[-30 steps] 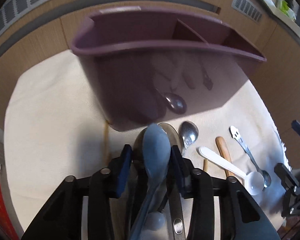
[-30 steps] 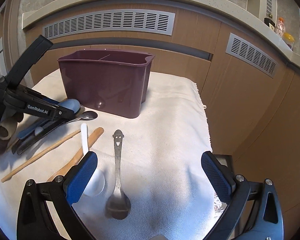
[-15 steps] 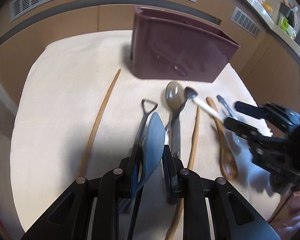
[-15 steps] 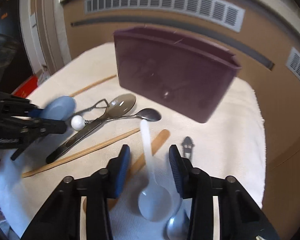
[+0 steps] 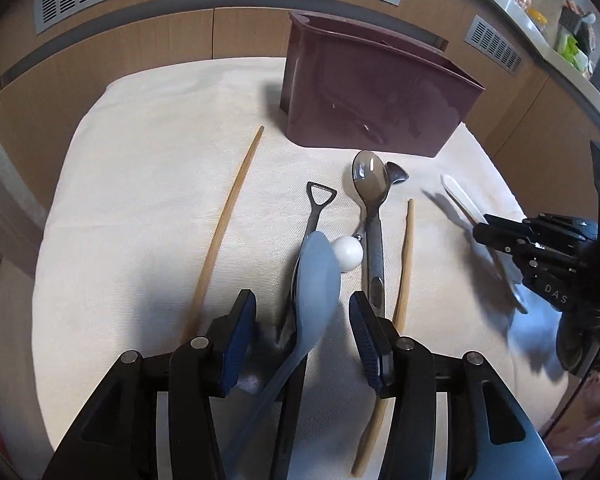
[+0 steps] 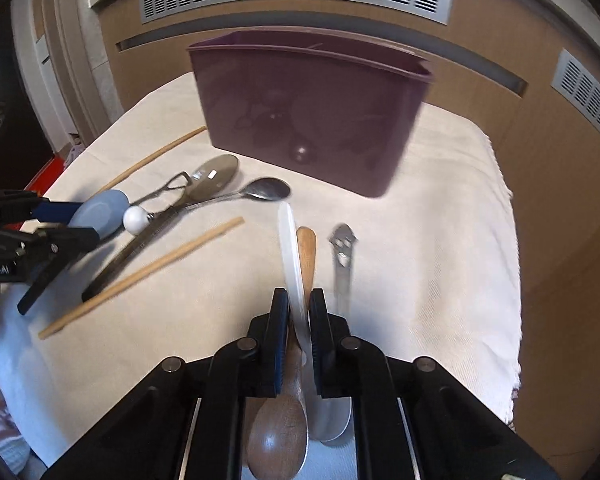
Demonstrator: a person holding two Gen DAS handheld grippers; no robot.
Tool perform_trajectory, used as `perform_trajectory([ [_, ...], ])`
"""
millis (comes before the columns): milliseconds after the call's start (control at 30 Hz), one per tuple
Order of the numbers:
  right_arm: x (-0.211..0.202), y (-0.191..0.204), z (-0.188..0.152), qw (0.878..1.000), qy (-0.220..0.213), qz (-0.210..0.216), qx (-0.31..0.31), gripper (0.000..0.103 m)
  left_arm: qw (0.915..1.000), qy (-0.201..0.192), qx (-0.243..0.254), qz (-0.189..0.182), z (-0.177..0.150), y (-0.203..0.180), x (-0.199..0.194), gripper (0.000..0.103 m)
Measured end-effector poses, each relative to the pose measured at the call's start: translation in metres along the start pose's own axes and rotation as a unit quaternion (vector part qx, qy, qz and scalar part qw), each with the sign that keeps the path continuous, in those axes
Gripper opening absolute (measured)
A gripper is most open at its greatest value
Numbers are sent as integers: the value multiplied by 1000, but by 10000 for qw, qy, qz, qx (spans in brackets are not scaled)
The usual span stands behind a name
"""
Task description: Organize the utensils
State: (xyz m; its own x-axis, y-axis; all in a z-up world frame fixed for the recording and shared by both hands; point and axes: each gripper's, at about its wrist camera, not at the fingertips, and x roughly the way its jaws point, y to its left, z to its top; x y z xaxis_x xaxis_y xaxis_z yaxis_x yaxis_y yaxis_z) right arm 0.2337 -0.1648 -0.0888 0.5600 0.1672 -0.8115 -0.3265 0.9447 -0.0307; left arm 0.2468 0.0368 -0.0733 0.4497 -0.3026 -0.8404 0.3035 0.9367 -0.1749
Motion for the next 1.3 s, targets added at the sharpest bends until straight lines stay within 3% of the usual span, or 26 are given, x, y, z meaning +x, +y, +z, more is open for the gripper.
perform_trajectory([
  [167, -2, -9, -8, 9999, -40, 10, 148, 10, 9999, -43, 94, -125, 5, -5, -12, 49],
  [300, -5, -11, -14, 9997, -123, 10, 194, 10, 9982, -123, 310, -500, 8, -23, -24, 49],
  [400, -8, -11, -18, 9996, -217, -6, 190, 11, 9982, -114, 508, -311, 4, -35, -26, 49],
  [633, -9, -10, -24, 9993, -334, -8, 186, 14, 9992, -118, 309, -211, -3, -31, -25, 46],
  [767, -10, -11, -25, 9992, -342, -1, 200, 15, 9988, -89, 392, 272, 2, -29, -9, 46],
  [900, -9, -11, -28, 9992, -321, 25, 217, 19, 9979, -71, 454, 450, 8, -23, -2, 46],
  [1133, -8, -7, -29, 9995, -300, 50, 120, 28, 9944, 520, 727, 566, 18, -11, 20, 45],
  [1200, -11, -7, -28, 9995, -308, 63, 92, 31, 9938, 642, 742, 513, 23, -6, 25, 39],
  [1300, -22, -9, -26, 9991, -410, 43, 16, 34, 9947, 640, 630, 490, 30, -3, 21, 15],
])
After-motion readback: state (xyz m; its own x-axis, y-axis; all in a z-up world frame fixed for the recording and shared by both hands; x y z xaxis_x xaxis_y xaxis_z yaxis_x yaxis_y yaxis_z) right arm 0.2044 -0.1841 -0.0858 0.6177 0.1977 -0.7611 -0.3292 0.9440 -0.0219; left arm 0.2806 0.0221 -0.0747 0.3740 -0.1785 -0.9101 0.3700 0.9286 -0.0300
